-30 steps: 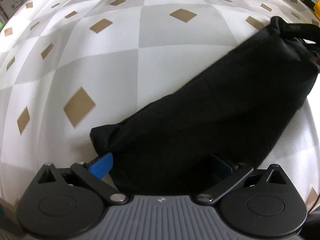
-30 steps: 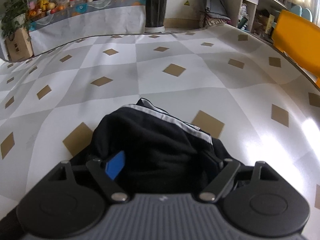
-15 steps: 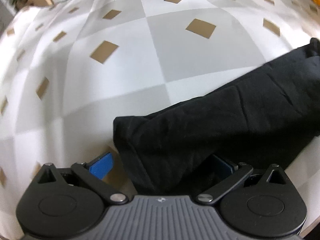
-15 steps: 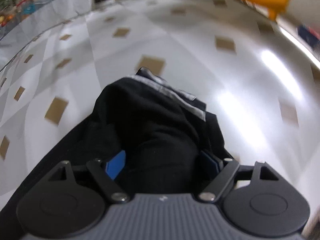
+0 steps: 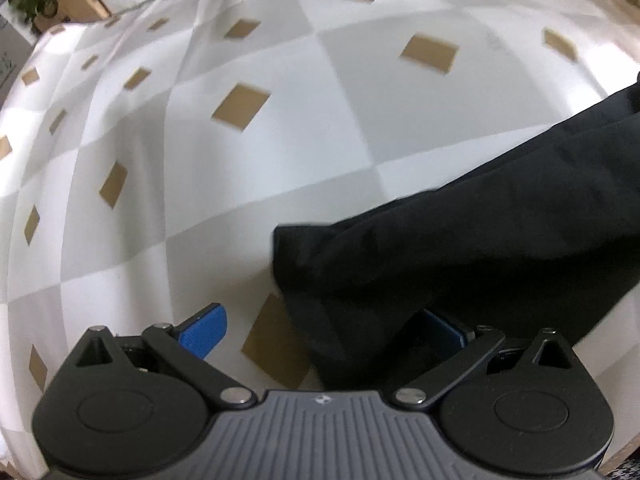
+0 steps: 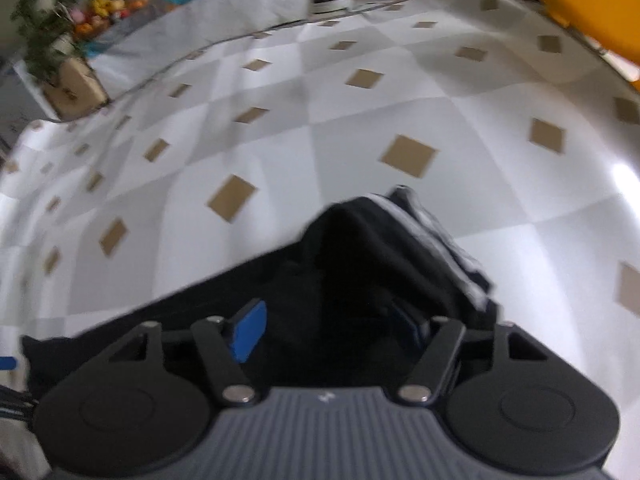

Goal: Fold clothes

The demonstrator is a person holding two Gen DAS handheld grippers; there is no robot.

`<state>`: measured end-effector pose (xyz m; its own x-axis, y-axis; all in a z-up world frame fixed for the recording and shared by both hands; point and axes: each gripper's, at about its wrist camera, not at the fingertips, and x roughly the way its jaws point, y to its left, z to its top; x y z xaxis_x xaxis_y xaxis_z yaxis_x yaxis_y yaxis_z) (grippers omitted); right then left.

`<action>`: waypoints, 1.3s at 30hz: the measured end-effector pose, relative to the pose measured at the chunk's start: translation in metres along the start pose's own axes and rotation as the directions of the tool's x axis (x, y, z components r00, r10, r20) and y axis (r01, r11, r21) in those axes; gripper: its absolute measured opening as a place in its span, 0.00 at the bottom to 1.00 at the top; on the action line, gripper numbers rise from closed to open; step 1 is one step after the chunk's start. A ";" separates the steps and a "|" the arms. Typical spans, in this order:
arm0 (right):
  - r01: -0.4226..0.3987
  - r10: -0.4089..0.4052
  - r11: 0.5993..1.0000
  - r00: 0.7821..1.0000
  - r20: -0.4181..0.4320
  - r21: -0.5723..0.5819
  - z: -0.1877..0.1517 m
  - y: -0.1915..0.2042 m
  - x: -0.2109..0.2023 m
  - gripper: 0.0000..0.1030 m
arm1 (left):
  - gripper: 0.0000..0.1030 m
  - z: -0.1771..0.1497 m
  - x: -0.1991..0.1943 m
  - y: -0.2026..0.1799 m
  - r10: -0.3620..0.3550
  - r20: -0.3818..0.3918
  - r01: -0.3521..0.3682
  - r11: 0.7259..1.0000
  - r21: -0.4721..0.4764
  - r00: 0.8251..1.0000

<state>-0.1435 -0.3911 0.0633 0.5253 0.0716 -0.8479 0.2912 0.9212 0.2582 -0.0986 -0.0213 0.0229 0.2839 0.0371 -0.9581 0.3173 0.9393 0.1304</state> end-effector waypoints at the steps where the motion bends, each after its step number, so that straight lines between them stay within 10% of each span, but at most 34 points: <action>1: -0.028 0.028 1.000 1.000 0.002 0.008 0.002 0.001 0.002 0.54 | 1.00 0.000 -0.001 -0.004 -0.011 0.005 0.011 1.000 0.002 1.000; 14: 0.008 -0.003 0.995 0.999 -0.046 0.104 0.007 0.017 0.043 0.52 | 1.00 0.000 0.001 -0.033 -0.047 0.016 0.047 0.999 0.021 0.999; 19: 0.063 -0.062 0.997 0.998 -0.023 0.048 0.005 0.026 0.046 0.18 | 1.00 -0.001 0.002 -0.030 -0.063 0.013 0.063 0.998 -0.009 0.998; 24: 0.049 -0.051 0.996 0.998 0.026 0.078 0.008 0.024 0.040 0.06 | 1.00 -0.002 0.003 -0.028 -0.071 0.009 0.072 0.997 -0.031 0.997; 39: 0.064 -0.076 0.991 0.993 0.093 0.118 0.016 0.021 0.058 0.14 | 1.00 -0.003 0.005 -0.025 -0.087 0.006 0.087 0.995 -0.043 0.996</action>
